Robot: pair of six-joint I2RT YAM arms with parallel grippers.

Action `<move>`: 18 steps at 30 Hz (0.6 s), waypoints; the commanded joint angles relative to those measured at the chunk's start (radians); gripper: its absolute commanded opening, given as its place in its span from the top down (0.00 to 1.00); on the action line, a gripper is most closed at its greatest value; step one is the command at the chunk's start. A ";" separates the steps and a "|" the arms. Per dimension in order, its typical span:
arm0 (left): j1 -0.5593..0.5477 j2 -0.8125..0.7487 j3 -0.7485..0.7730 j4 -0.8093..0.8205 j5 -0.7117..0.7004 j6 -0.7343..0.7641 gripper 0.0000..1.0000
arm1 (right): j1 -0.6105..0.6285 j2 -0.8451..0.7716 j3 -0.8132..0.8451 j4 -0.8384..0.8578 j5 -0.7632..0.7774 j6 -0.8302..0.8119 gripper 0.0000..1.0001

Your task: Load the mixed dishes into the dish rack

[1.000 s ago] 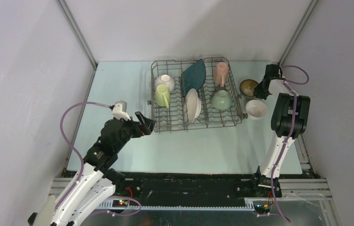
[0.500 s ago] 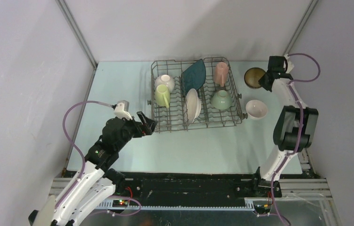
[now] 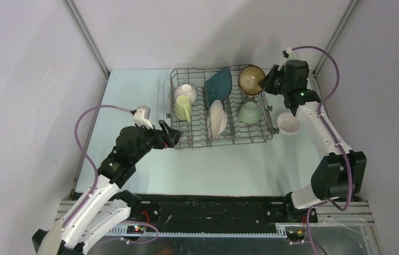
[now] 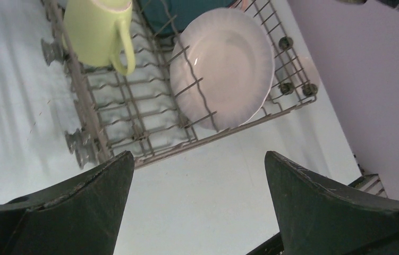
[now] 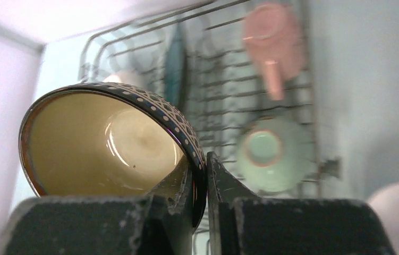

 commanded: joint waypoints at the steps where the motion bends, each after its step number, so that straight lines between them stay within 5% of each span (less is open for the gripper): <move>1: -0.004 0.018 0.061 0.092 0.049 0.013 0.00 | 0.034 -0.052 0.009 0.192 -0.400 -0.017 1.00; 5: -0.004 0.033 0.062 0.143 0.090 -0.025 0.00 | 0.089 -0.038 0.009 0.260 -0.538 -0.059 1.00; 18: -0.004 0.145 0.115 0.336 0.214 -0.149 0.00 | 0.256 -0.009 0.009 0.313 -0.591 -0.187 1.00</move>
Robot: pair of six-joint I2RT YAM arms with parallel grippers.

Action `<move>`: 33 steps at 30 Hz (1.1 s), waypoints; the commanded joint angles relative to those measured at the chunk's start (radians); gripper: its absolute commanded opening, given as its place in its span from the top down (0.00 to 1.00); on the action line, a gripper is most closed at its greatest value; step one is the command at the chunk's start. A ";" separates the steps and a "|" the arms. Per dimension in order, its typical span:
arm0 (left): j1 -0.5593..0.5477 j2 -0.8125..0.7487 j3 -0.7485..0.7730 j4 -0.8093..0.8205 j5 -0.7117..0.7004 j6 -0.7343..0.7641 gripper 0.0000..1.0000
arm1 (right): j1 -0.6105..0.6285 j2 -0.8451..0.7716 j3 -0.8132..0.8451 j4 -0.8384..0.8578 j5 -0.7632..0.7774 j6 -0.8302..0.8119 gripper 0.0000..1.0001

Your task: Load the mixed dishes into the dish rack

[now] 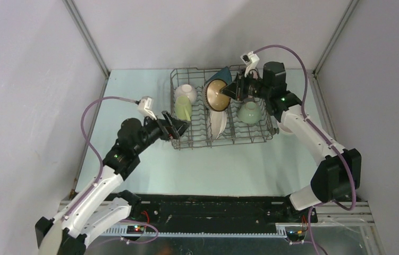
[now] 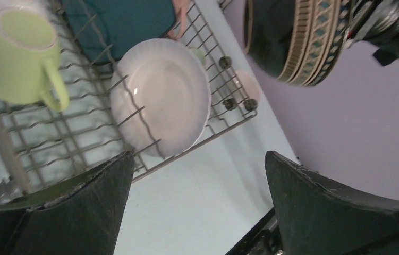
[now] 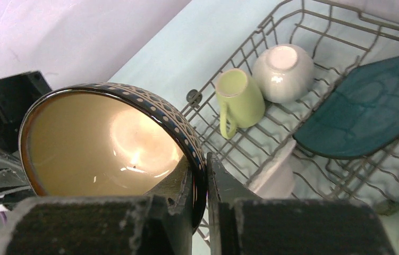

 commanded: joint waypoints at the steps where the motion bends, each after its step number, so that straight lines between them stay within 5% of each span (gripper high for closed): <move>1: -0.005 0.053 0.057 0.231 0.094 -0.083 0.00 | 0.040 -0.002 0.023 0.118 -0.056 -0.023 1.00; 10: -0.064 0.110 0.038 0.499 0.073 -0.113 0.00 | 0.101 0.019 0.026 0.170 -0.088 0.035 1.00; 33: -0.078 0.195 0.120 0.390 0.076 -0.092 0.01 | 0.115 0.062 0.066 0.184 -0.159 0.108 1.00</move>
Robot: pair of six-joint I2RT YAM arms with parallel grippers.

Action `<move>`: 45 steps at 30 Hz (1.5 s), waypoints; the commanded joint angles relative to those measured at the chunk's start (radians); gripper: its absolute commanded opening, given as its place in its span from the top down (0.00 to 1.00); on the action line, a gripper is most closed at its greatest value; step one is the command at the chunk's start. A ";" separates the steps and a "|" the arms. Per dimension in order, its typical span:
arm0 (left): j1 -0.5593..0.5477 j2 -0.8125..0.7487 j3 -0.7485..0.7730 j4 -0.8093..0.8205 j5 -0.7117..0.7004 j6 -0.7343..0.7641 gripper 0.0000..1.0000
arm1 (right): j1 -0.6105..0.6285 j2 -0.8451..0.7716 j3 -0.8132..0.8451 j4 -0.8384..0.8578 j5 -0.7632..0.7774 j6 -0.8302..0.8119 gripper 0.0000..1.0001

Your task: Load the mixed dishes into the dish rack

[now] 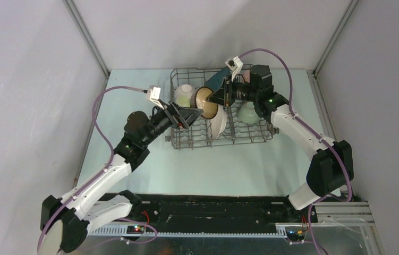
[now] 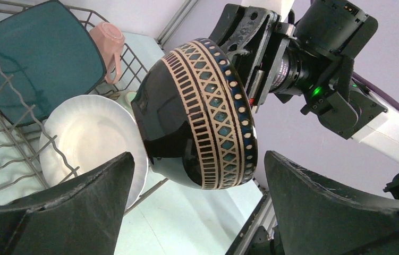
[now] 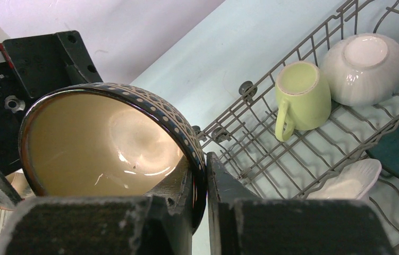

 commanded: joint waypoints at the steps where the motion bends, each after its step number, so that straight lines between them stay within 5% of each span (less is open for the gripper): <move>1: -0.005 0.016 0.055 0.022 0.041 0.003 0.02 | 0.005 -0.008 0.065 0.105 -0.055 0.040 1.00; 14: -0.005 0.023 0.060 0.079 0.122 -0.013 0.13 | 0.004 0.026 0.086 0.121 -0.119 0.072 1.00; 21: -0.004 0.024 0.055 0.098 0.130 -0.016 0.39 | 0.000 0.030 0.089 0.117 -0.117 0.075 1.00; 24: -0.005 0.019 0.048 0.108 0.118 -0.008 0.57 | -0.005 0.032 0.088 0.122 -0.121 0.078 1.00; 28: -0.004 0.015 0.043 0.115 0.089 0.007 0.83 | -0.007 0.045 0.105 0.108 -0.128 0.076 0.88; 32: -0.004 0.003 0.041 0.108 0.049 0.037 0.99 | -0.014 0.058 0.119 0.093 -0.116 0.077 0.63; 37: -0.003 -0.018 0.051 0.039 -0.048 0.130 1.00 | -0.029 0.060 0.121 0.058 -0.073 0.071 0.33; 45: -0.004 0.065 0.137 -0.165 -0.272 0.337 1.00 | -0.066 0.044 0.126 -0.122 0.110 0.028 0.20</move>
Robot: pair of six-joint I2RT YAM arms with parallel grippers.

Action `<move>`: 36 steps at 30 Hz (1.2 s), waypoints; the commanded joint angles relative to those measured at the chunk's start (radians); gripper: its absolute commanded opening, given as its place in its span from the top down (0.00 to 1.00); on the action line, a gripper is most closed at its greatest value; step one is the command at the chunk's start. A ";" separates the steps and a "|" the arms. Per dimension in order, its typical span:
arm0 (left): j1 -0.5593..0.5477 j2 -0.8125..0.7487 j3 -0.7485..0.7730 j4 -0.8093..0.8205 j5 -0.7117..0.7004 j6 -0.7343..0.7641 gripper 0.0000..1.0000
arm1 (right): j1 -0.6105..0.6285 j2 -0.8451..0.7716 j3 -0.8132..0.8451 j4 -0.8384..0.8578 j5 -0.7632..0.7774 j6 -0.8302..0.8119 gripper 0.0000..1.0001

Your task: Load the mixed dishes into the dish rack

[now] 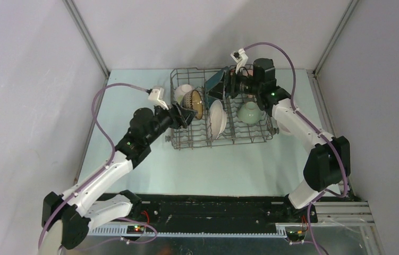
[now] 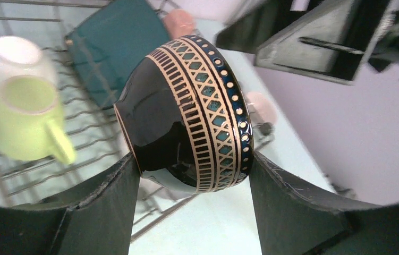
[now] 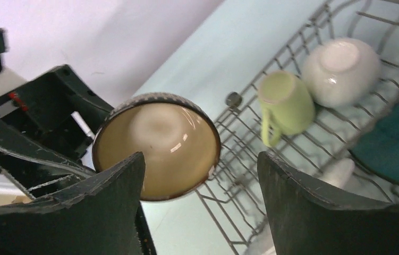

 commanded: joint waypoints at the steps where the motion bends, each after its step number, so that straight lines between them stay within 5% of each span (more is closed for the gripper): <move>1: -0.004 0.061 0.135 -0.076 -0.187 0.211 1.00 | -0.019 -0.026 0.044 -0.151 0.205 -0.053 0.20; 7: -0.029 0.285 0.369 -0.497 -0.247 0.340 1.00 | -0.022 -0.102 0.008 -0.325 0.425 -0.108 0.19; 13: -0.106 0.449 0.523 -0.707 -0.421 0.376 1.00 | -0.044 -0.181 -0.076 -0.373 0.539 -0.060 0.19; 27: -0.198 0.759 0.754 -0.901 -0.690 0.403 1.00 | -0.044 -0.372 -0.192 -0.421 0.764 -0.054 0.21; 36: -0.222 0.901 0.812 -0.966 -0.778 0.408 1.00 | -0.071 -0.438 -0.275 -0.423 0.773 -0.042 0.23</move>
